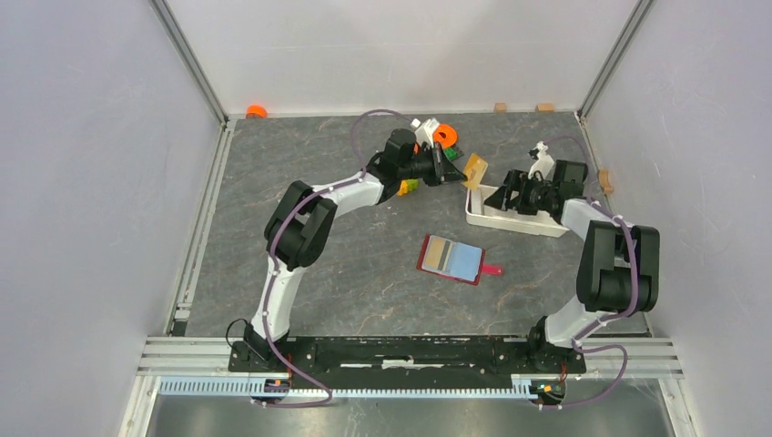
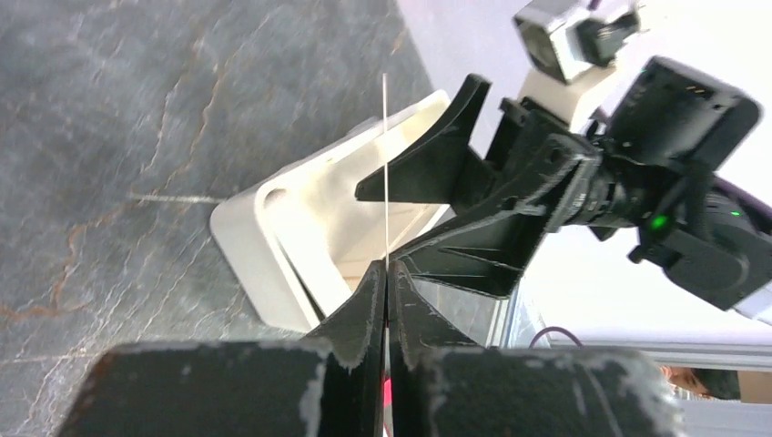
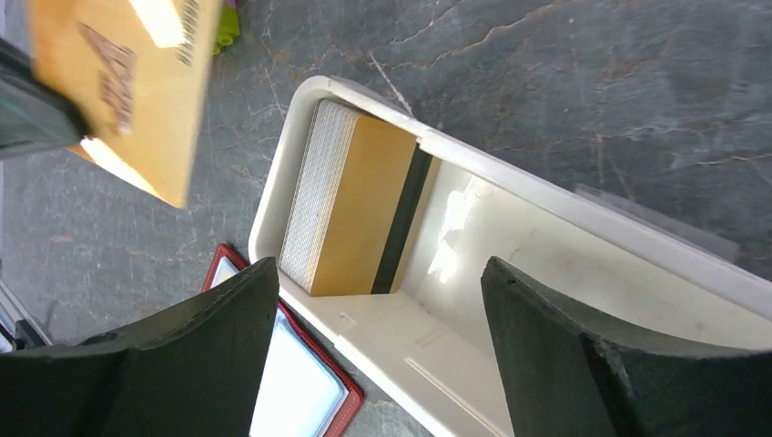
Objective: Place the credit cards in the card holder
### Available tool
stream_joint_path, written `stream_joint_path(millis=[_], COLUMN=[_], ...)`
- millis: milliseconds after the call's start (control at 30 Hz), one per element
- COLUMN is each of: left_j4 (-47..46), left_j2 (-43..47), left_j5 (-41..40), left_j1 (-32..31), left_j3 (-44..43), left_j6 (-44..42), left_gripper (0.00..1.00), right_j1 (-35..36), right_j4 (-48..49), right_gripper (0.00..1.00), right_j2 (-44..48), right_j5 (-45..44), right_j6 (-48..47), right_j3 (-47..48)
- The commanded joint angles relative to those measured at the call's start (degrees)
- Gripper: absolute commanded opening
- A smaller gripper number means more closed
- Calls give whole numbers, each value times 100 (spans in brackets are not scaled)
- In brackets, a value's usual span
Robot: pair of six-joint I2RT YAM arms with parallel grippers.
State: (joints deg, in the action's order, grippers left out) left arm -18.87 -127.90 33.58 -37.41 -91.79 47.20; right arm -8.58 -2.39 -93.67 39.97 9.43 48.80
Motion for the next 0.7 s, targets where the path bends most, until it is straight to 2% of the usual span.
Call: stream_joint_path(millis=[0, 133, 367, 500, 667], left_j4=[-632, -1239, -2773, -3448, -3935], left_j2=[527, 995, 2303, 2661, 2876], left_j5=[183, 144, -392, -509, -590], left_j1=[11, 23, -105, -286, -570], left_j3=[142, 766, 2627, 3277, 3772], left_j6=[316, 629, 1304, 1830, 2111], left_gripper=[2, 2, 2, 2, 2], right_j1=[-126, -144, 32, 459, 639], right_j4=[-76, 285, 2290, 2490, 2703], right_gripper=[86, 87, 88, 85, 79], right_j2=[430, 1021, 2229, 2637, 3017], right_j5=[14, 364, 1206, 1333, 1367], right_j6=[123, 573, 2761, 3191, 3589], right_j3=[90, -167, -1305, -1513, -1625])
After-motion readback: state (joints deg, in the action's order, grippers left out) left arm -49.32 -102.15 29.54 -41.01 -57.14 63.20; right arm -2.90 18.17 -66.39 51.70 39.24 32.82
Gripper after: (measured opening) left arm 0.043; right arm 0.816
